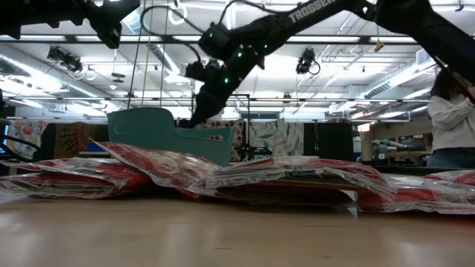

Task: Sort popcorn bags into baskets
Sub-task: Put the popcorn bag into the green bin

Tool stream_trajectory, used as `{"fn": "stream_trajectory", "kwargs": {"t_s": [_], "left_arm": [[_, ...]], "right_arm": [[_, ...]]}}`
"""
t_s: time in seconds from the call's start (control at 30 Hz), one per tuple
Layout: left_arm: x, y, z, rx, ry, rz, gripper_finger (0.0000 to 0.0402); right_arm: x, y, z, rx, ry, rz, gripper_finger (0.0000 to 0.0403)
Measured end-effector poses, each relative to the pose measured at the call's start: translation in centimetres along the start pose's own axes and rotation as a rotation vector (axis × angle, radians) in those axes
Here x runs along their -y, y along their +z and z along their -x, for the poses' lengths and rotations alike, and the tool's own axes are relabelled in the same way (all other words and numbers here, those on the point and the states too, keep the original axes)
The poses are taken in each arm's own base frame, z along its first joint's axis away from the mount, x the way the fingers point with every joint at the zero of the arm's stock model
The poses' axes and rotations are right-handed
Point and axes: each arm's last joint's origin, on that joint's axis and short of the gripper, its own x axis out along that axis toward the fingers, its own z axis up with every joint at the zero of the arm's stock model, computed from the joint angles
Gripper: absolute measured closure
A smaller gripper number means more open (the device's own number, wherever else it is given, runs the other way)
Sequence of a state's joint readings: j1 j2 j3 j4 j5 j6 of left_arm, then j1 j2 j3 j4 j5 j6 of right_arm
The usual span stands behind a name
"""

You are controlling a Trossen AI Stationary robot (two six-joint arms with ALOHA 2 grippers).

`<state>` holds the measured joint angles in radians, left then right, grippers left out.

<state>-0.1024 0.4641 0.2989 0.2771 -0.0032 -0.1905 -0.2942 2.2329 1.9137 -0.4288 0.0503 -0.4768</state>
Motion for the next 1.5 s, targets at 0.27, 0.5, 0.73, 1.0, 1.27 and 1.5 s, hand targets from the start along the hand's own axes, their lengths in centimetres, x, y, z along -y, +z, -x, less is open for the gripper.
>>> {"fn": "stream_trajectory", "kwargs": {"t_s": [0.27,0.5,0.73,1.0,1.27,1.5], "left_arm": [[0.0,-0.2,0.0,-0.022,0.005,-0.002,0.0191],[-0.3,-0.8,0.0,-0.081,0.051,-0.005,0.0191],[-0.3,-2.8,-0.3,-0.271,0.055,0.038,0.0191],[0.7,-5.3,-2.7,-0.449,0.011,0.082,0.0191],[1.6,-5.7,-5.4,-0.537,0.049,0.067,0.0192],[1.9,-6.7,-7.7,-0.598,0.077,0.053,0.0192]], "right_arm": [[-2.4,3.2,6.0,0.015,0.054,-0.002,0.0292],[-9.0,4.0,8.2,-0.13,0.189,0.055,0.0292],[-14.4,3.3,10.3,-0.365,0.139,0.051,0.0292],[-19.1,3.1,13.1,-0.477,0.119,0.004,0.0292],[-24.7,3.4,15.8,-0.442,0.138,0.024,0.0292],[-28.8,2.7,18.1,-0.433,0.1,0.067,0.0292]]}}
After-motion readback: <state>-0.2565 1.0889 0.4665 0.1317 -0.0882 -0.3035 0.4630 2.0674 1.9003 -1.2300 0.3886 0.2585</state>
